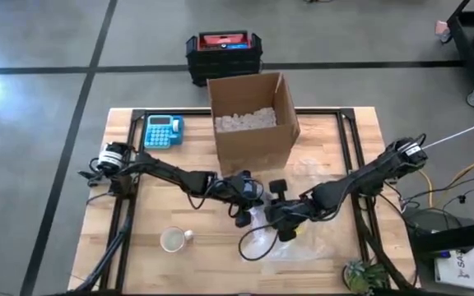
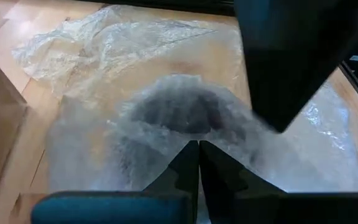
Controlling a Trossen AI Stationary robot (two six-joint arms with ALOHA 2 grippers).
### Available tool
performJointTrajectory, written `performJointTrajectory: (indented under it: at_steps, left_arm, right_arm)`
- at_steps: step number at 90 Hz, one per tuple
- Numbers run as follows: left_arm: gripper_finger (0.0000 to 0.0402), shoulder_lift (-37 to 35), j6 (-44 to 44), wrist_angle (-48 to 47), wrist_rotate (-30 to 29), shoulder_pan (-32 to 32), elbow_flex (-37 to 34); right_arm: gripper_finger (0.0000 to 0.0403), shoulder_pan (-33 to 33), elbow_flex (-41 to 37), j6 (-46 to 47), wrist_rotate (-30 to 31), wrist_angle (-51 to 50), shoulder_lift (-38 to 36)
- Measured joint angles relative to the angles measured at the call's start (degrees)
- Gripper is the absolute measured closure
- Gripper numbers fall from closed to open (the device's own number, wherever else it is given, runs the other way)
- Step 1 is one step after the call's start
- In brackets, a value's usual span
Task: Wrap mug
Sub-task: Wrap the purple mug with bubble wrap
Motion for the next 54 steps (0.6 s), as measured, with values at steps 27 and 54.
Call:
performJointTrajectory:
  at_steps: [27, 54]
  left_arm:
    - [0.0402, -0.35, -0.26, -0.22, 0.15, 0.04, 0.0]
    - [0.0402, -7.91, -1.49, -5.04, 2.44, -0.26, -0.02]
  right_arm:
    - [0.0403, -3.58, -1.41, 0.6, -3.24, 0.64, 3.61]
    - [0.0403, -4.46, -1.48, 1.11, -3.75, 0.44, 3.91]
